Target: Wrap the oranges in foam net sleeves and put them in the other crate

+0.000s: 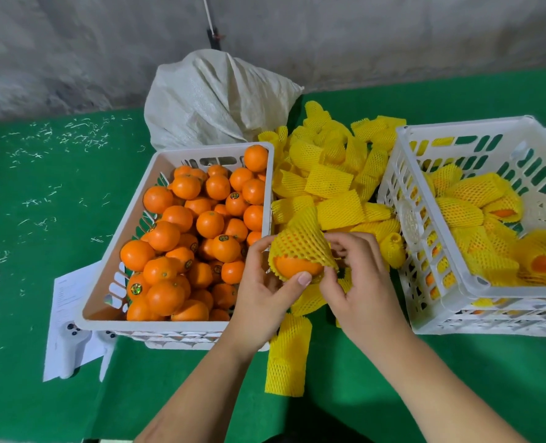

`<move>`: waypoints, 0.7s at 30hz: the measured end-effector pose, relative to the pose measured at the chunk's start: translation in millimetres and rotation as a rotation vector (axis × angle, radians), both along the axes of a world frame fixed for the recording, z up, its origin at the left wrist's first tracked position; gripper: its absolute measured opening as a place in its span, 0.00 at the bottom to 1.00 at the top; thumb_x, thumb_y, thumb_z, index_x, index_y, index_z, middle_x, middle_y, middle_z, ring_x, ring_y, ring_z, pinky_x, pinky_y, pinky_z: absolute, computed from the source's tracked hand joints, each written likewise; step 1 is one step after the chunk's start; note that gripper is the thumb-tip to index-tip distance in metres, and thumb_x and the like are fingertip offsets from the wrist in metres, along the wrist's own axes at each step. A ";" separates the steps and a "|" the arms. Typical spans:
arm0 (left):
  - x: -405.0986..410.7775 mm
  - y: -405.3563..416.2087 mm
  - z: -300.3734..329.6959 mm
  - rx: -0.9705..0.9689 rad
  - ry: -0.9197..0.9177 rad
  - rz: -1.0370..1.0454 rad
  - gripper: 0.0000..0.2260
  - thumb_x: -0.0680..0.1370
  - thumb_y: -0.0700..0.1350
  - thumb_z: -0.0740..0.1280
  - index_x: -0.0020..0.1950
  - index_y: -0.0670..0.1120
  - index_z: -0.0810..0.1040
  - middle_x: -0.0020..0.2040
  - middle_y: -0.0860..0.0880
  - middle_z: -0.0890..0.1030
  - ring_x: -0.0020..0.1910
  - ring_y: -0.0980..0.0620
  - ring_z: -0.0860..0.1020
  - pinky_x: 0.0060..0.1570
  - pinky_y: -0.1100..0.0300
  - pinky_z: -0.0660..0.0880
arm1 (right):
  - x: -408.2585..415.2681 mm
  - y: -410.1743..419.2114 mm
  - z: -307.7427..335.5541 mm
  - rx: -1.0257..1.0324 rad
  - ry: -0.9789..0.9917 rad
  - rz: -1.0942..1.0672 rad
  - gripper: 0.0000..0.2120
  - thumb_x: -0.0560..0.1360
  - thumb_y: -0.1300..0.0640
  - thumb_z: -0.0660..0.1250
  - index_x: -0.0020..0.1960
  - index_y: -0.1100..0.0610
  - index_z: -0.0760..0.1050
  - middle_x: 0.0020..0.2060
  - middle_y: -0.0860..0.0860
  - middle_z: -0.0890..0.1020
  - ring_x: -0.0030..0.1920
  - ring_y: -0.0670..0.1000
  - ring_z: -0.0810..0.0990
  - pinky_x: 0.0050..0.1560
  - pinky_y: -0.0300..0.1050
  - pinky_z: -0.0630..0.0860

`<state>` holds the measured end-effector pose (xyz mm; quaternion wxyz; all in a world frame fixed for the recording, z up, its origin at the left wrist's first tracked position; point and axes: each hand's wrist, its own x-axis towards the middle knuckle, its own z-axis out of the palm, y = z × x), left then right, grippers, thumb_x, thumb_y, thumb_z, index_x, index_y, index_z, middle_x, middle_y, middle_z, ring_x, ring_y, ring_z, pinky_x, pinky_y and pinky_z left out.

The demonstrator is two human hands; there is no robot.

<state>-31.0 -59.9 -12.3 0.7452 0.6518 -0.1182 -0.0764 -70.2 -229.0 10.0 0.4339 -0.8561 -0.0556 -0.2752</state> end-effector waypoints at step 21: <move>-2.9 -8.0 -8.6 0.163 -0.101 0.194 0.26 0.74 0.50 0.74 0.70 0.58 0.69 0.57 0.54 0.83 0.53 0.50 0.84 0.52 0.57 0.80 | -7.1 15.1 -19.6 0.009 -0.166 0.004 0.09 0.76 0.63 0.64 0.54 0.61 0.78 0.47 0.55 0.78 0.48 0.50 0.77 0.45 0.40 0.76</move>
